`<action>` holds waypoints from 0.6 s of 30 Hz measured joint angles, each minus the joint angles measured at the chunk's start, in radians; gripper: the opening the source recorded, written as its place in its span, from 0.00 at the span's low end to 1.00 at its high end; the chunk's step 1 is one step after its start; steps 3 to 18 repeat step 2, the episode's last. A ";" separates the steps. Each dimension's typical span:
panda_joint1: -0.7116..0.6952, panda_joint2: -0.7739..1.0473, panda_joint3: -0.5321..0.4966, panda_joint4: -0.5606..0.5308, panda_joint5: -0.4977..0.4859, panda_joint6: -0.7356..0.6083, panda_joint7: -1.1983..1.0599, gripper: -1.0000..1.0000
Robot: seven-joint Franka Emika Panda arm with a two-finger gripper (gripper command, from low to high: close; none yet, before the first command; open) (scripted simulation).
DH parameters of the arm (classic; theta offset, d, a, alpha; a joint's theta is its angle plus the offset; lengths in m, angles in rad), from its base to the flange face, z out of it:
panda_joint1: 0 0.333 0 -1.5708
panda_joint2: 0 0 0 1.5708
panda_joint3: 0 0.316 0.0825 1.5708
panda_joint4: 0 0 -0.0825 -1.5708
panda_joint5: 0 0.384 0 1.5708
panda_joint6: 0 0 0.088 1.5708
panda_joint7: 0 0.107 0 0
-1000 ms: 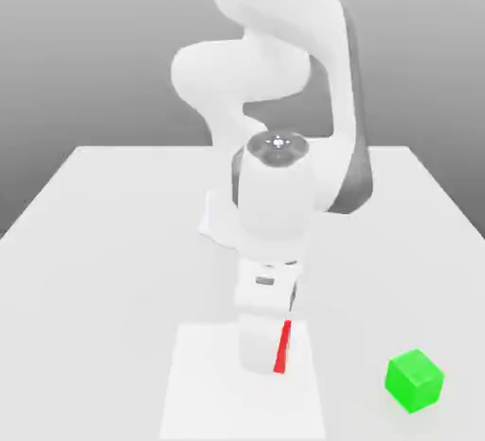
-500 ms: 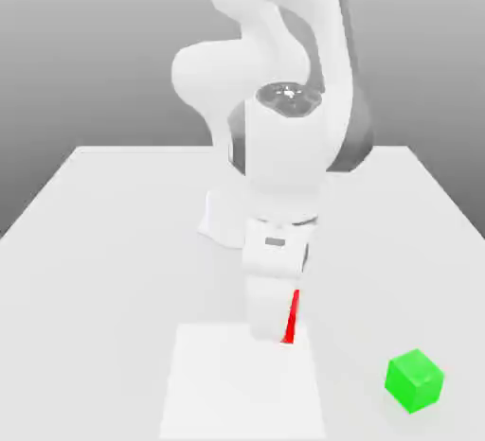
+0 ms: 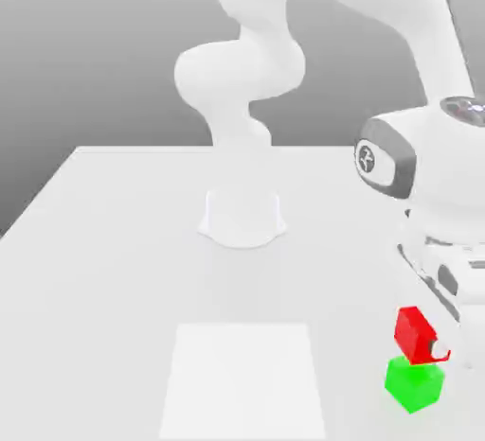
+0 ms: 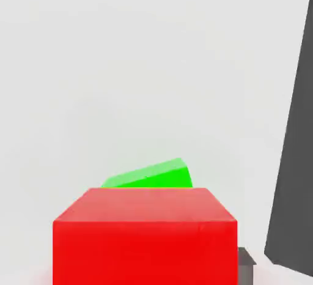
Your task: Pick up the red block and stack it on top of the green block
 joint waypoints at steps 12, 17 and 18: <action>0.000 0.000 0.000 0.000 0.000 0.000 0.000 1.00; 0.000 0.000 0.000 0.000 0.000 0.000 0.000 1.00; 0.000 0.000 0.000 0.000 0.000 0.000 0.000 1.00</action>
